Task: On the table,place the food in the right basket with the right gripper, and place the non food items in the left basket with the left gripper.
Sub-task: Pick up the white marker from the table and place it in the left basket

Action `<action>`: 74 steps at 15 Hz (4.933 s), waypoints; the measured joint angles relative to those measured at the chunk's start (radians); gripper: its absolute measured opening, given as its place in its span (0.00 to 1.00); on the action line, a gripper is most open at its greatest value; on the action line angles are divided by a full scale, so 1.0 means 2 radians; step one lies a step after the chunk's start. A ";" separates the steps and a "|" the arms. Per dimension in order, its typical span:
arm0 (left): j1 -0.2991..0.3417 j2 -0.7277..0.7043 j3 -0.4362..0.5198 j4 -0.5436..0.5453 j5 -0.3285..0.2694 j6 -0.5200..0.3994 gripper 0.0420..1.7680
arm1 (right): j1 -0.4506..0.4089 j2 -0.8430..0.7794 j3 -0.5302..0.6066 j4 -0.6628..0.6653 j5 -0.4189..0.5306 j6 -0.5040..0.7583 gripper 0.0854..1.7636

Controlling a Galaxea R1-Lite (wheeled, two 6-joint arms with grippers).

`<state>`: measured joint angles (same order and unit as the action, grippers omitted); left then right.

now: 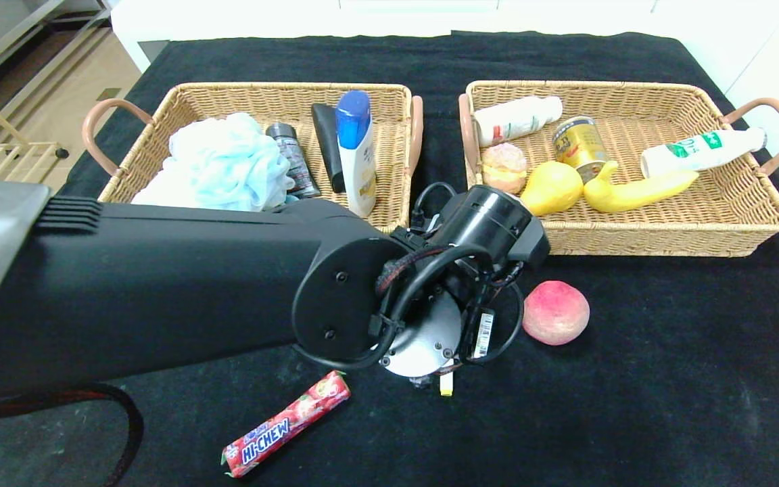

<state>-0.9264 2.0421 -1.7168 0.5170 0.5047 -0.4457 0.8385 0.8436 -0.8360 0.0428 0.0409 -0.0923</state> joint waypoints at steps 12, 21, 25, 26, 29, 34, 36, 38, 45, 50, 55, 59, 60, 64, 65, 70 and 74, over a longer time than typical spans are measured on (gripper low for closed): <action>0.000 0.001 0.004 0.002 -0.001 -0.005 0.10 | 0.002 0.000 0.003 0.000 0.000 -0.002 0.97; -0.003 -0.007 0.005 0.005 -0.003 -0.002 0.11 | 0.004 0.000 0.003 0.000 0.000 -0.002 0.97; -0.005 -0.051 0.014 0.003 -0.003 -0.001 0.11 | 0.004 0.000 0.003 0.000 0.000 -0.003 0.97; -0.004 -0.065 0.021 0.002 -0.003 -0.002 0.11 | 0.004 0.000 0.004 0.000 0.000 -0.003 0.97; 0.002 -0.103 0.040 0.002 -0.003 -0.003 0.11 | 0.004 0.001 0.005 0.000 0.000 -0.003 0.97; 0.033 -0.160 0.093 0.002 -0.003 0.000 0.11 | 0.004 0.004 0.007 0.000 0.000 -0.003 0.97; 0.051 -0.181 0.110 0.001 -0.004 0.002 0.11 | 0.004 0.006 0.007 0.000 0.000 -0.003 0.97; 0.072 -0.196 0.116 0.000 -0.004 0.009 0.11 | 0.011 0.007 0.009 0.000 -0.004 -0.003 0.97; 0.171 -0.204 0.092 -0.083 -0.027 0.116 0.11 | 0.018 0.009 0.011 0.000 -0.005 -0.003 0.97; 0.190 -0.180 0.066 -0.132 -0.032 0.149 0.11 | 0.020 0.009 0.013 -0.001 -0.005 -0.004 0.97; 0.199 -0.142 -0.006 -0.135 -0.037 0.166 0.11 | 0.022 0.010 0.013 -0.001 -0.006 -0.004 0.97; 0.215 -0.117 -0.025 -0.161 -0.038 0.175 0.11 | 0.022 0.010 0.013 -0.001 -0.005 -0.004 0.97; 0.218 -0.111 -0.026 -0.177 -0.041 0.181 0.11 | 0.022 0.010 0.013 -0.001 -0.006 -0.004 0.97; 0.223 -0.095 -0.035 -0.191 -0.051 0.185 0.11 | 0.022 0.009 0.013 -0.003 -0.006 -0.004 0.97; 0.223 -0.093 -0.036 -0.191 -0.051 0.186 0.15 | 0.022 0.009 0.012 -0.003 -0.006 -0.004 0.97; 0.223 -0.091 -0.038 -0.191 -0.051 0.196 0.54 | 0.022 0.008 0.010 -0.003 -0.007 -0.004 0.97; 0.222 -0.094 -0.034 -0.188 -0.051 0.195 0.71 | 0.022 0.008 0.011 -0.003 -0.006 -0.004 0.97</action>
<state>-0.4830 1.8549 -1.7851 0.1413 0.4034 -0.0553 0.8817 0.8596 -0.8149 0.0368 0.0283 -0.1004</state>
